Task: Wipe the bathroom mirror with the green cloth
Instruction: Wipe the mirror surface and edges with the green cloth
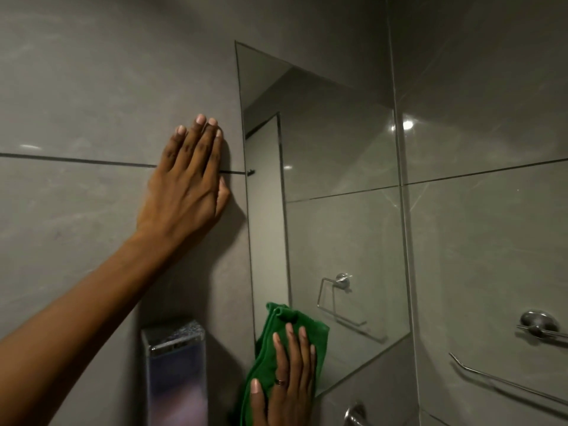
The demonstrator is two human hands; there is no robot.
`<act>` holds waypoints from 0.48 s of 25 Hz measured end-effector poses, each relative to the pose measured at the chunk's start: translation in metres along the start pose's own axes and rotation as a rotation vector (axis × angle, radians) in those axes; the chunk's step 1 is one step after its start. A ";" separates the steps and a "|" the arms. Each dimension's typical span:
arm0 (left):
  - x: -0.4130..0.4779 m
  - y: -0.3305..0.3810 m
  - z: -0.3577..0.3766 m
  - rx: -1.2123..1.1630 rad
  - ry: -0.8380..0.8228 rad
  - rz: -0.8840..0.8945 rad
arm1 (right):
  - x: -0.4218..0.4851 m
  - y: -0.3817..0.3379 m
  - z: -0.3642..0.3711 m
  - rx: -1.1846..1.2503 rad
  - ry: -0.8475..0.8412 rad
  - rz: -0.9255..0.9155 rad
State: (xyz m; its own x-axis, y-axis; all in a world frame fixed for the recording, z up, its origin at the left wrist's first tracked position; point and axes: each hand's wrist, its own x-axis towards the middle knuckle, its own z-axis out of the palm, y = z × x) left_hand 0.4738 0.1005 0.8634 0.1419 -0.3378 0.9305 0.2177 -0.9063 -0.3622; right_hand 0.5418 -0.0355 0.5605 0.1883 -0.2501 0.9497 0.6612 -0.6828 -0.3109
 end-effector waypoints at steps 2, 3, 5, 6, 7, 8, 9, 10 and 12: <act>0.001 0.002 0.001 0.023 -0.024 0.020 | 0.007 -0.005 -0.002 -0.019 -0.100 -0.192; 0.000 0.003 0.002 0.026 -0.024 0.017 | 0.015 -0.006 0.001 -0.034 -0.118 -0.289; 0.001 0.003 -0.001 0.041 -0.050 0.023 | 0.047 -0.020 0.002 0.006 -0.176 -0.375; 0.002 0.003 -0.003 0.045 -0.056 0.022 | 0.069 -0.028 0.003 0.048 -0.204 -0.387; 0.002 0.003 -0.002 0.039 -0.049 0.022 | 0.090 -0.036 0.006 0.077 -0.191 -0.399; 0.001 0.004 -0.002 0.051 -0.056 0.011 | 0.114 -0.044 0.010 0.094 -0.179 -0.386; 0.001 0.005 -0.003 0.051 -0.060 0.004 | 0.138 -0.052 0.013 0.098 -0.158 -0.380; 0.001 0.005 -0.003 0.041 -0.062 -0.001 | 0.162 -0.057 0.014 0.106 -0.139 -0.371; 0.002 0.006 -0.003 0.031 -0.059 0.004 | 0.209 -0.066 0.018 0.102 -0.115 -0.379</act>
State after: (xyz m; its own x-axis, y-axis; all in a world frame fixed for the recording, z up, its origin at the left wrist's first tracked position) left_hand 0.4726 0.0938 0.8629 0.1995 -0.3251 0.9244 0.2462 -0.8965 -0.3684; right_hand 0.5513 -0.0304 0.7801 -0.0068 0.0883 0.9961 0.7669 -0.6387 0.0619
